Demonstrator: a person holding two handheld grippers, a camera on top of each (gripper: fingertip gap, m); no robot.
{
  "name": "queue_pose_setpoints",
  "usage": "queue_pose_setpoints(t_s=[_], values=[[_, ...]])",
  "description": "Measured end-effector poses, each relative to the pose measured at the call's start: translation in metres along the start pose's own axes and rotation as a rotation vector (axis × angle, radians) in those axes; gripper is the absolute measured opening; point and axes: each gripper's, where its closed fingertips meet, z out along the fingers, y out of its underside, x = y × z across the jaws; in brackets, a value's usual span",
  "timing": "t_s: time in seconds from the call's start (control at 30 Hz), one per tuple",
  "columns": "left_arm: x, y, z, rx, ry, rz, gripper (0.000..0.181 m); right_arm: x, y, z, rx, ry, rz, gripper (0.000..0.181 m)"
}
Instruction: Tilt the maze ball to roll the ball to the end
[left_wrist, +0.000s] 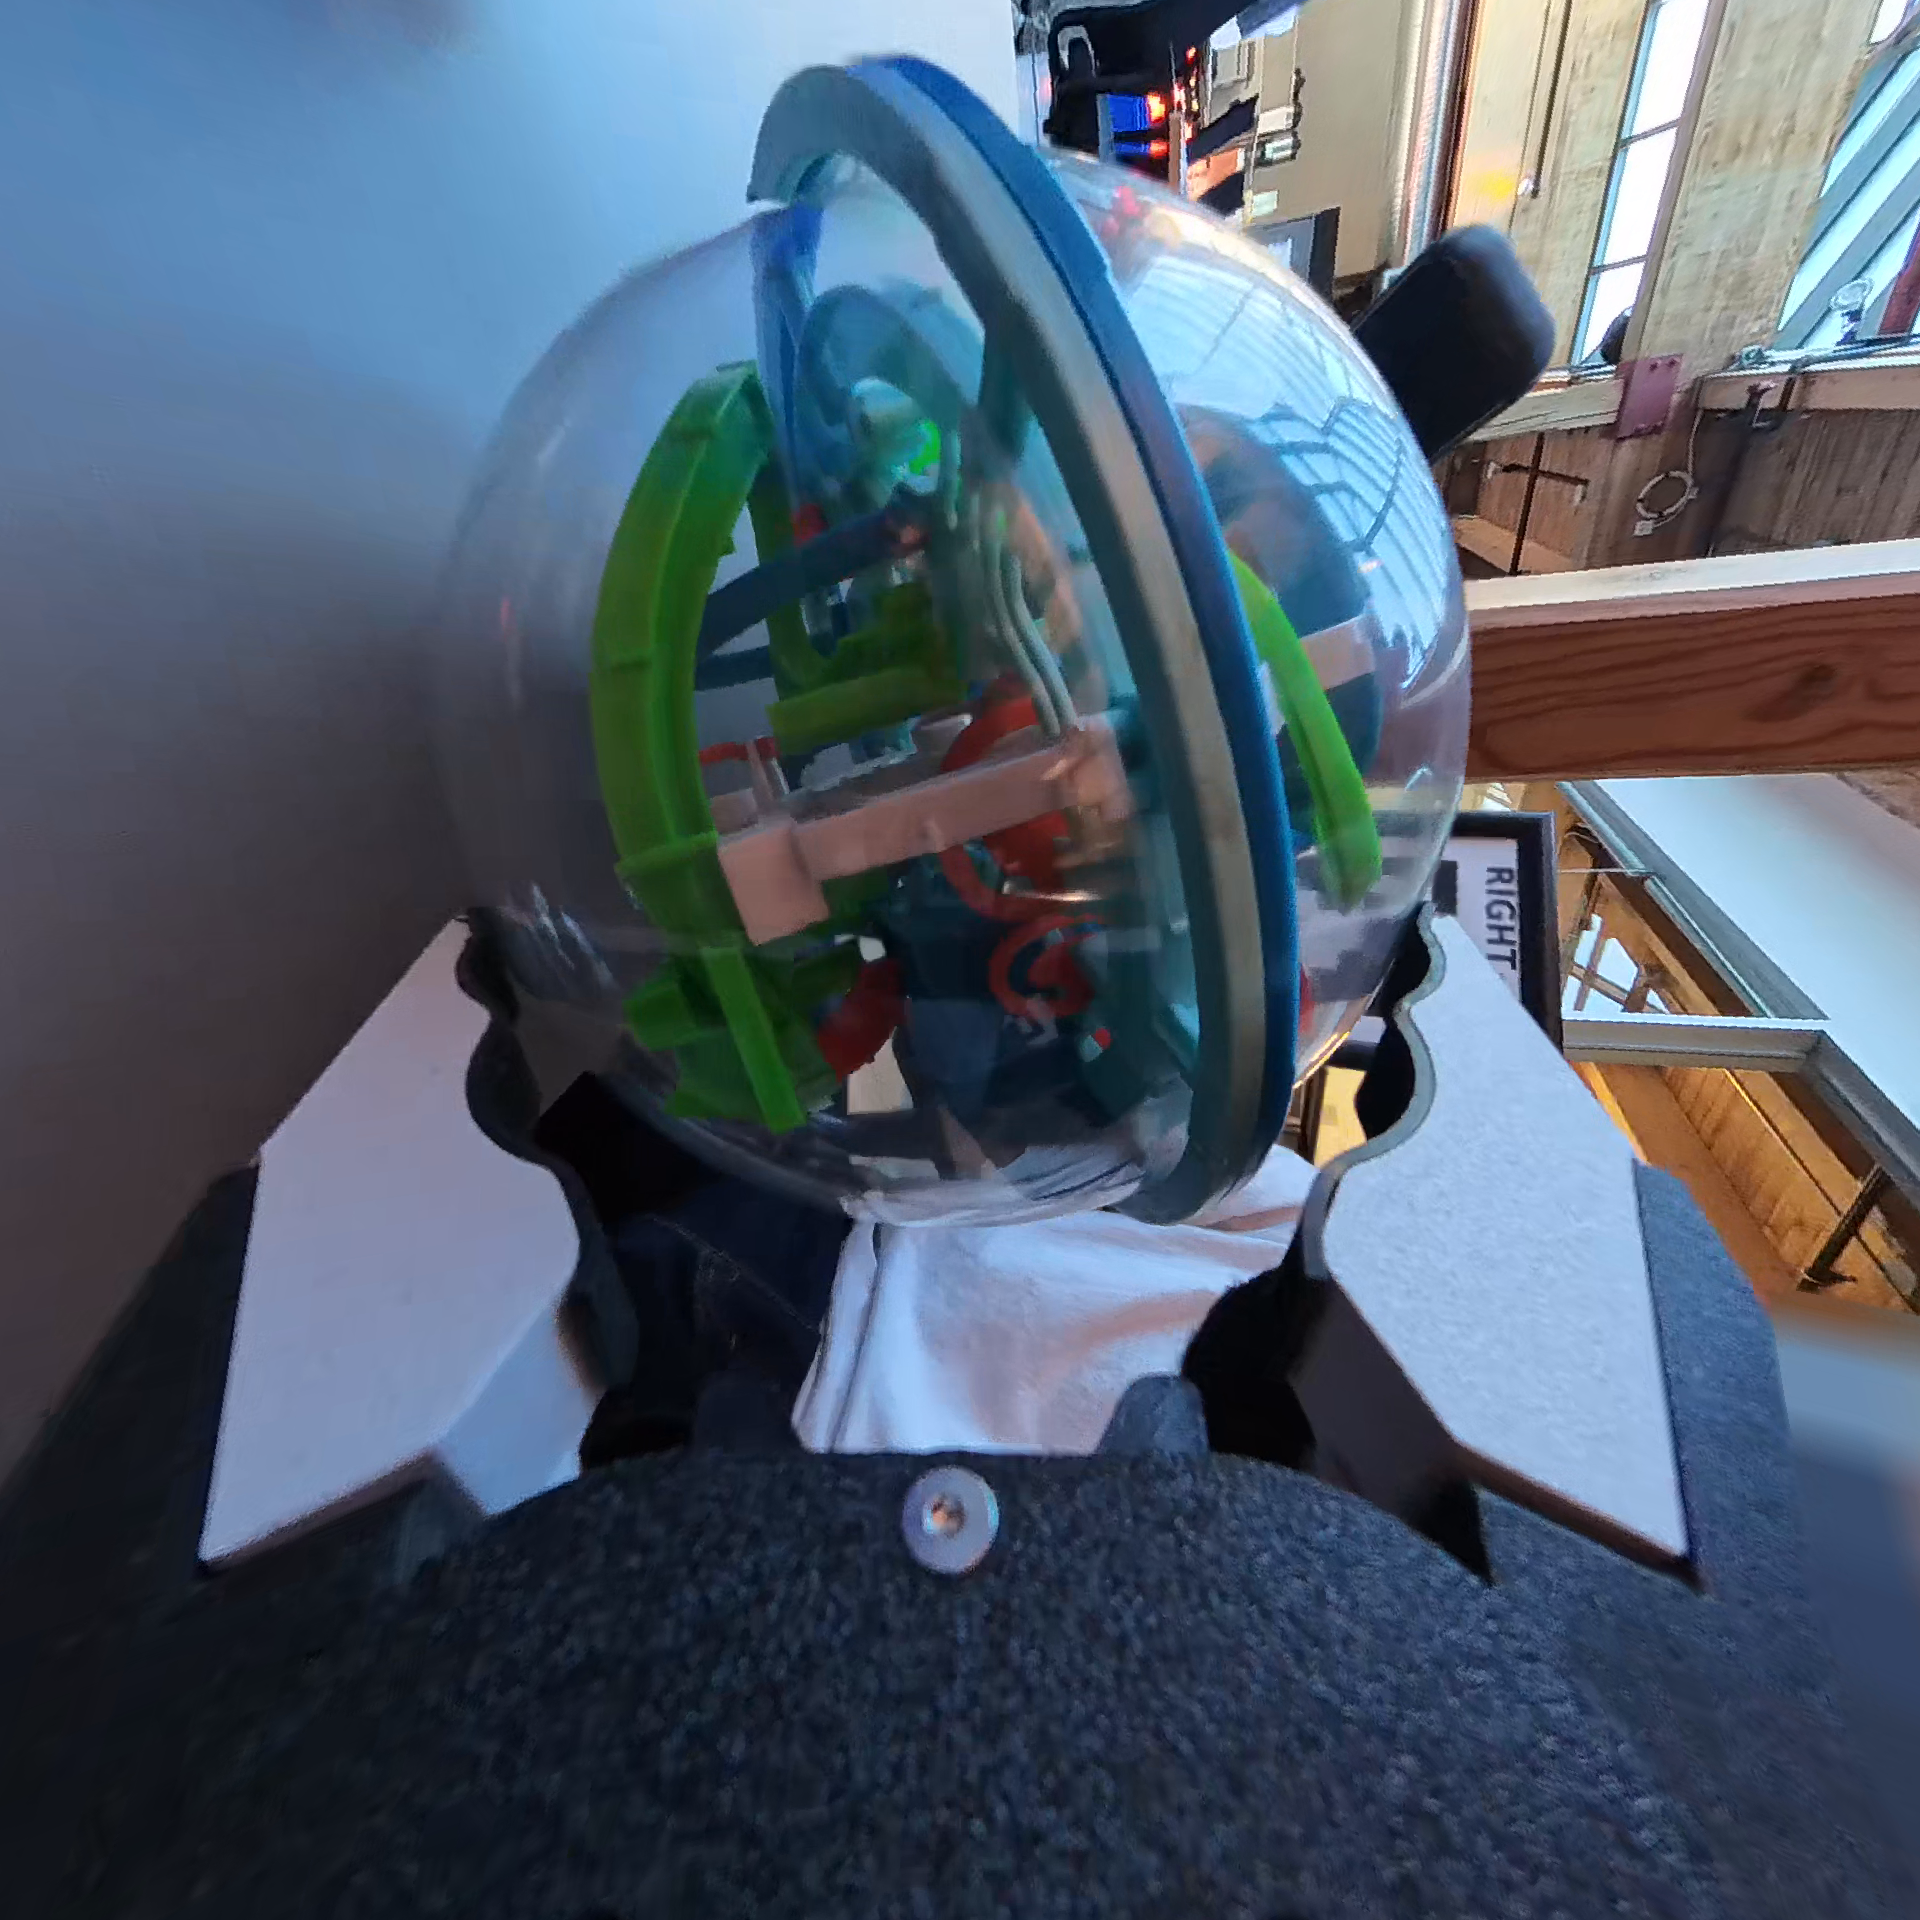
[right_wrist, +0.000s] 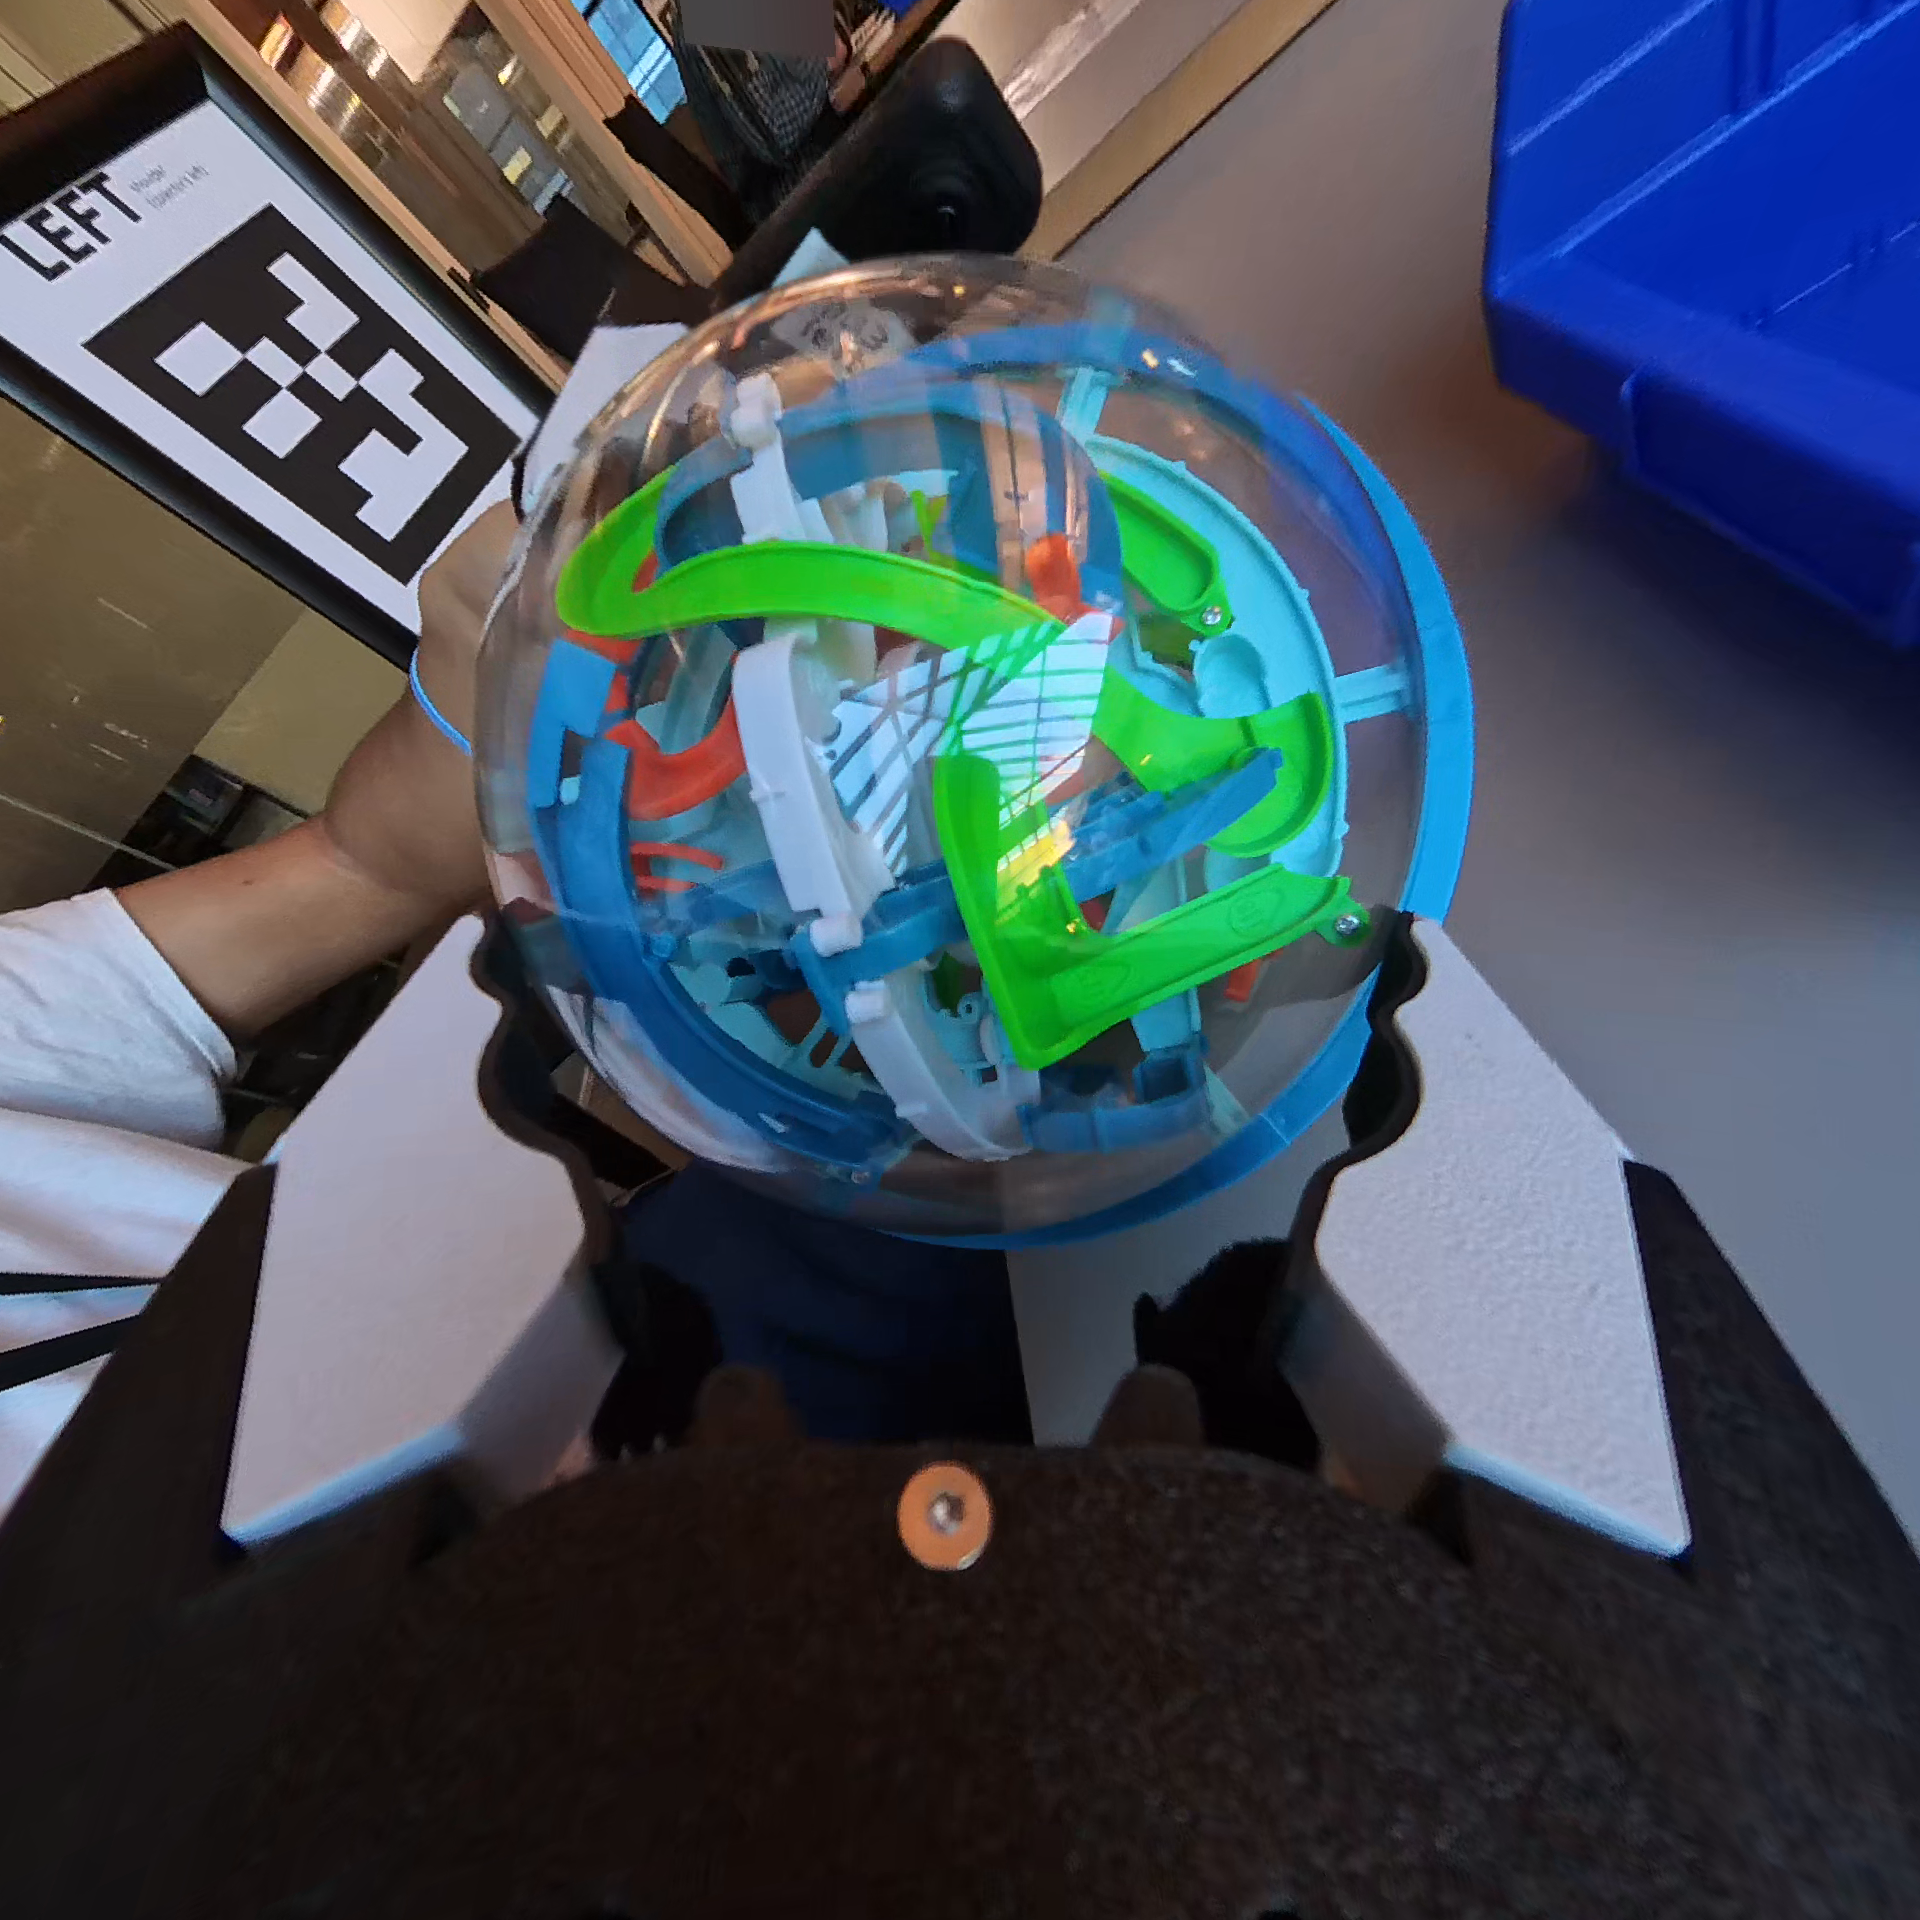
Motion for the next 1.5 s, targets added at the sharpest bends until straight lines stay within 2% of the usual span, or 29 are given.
queue_pose_setpoints(t_s=[0.27,0.47,0.53,0.6,0.73,0.83,0.93,1.17,1.37,1.5], values=[[0.002,0.008,0.012,-0.081,0.127,-0.065,0.158,-0.005,0.004,-0.012,-0.079,0.065,0.087,0.154],[0.000,0.003,0.003,-0.082,0.066,0.057,0.153,-0.005,0.002,-0.010,-0.065,0.066,0.054,0.153],[-0.003,-0.003,-0.007,-0.063,-0.003,0.148,0.150,-0.005,-0.001,-0.007,-0.054,0.065,0.051,0.153],[-0.007,-0.008,-0.018,-0.056,-0.092,0.262,0.156,-0.006,-0.004,-0.004,-0.053,0.063,0.044,0.153],[-0.001,-0.019,-0.035,-0.014,-0.236,0.621,0.158,-0.005,-0.011,0.003,-0.028,0.055,0.050,0.154],[0.010,-0.006,-0.031,-0.064,-0.263,0.870,0.158,-0.003,-0.012,0.006,-0.012,0.038,0.073,0.153],[0.007,-0.006,-0.024,-0.119,-0.368,1.000,0.159,-0.004,-0.009,0.011,-0.025,0.033,0.061,0.153],[-0.003,-0.016,-0.025,-0.261,-0.480,1.065,0.159,0.000,-0.012,0.017,-0.065,0.098,-0.016,0.154],[-0.007,-0.018,-0.029,-0.246,-0.493,1.036,0.159,0.003,-0.020,0.019,-0.039,0.104,-0.039,0.154],[-0.010,-0.016,-0.031,-0.196,-0.450,1.005,0.159,0.001,-0.025,0.018,-0.006,0.081,-0.069,0.152]])
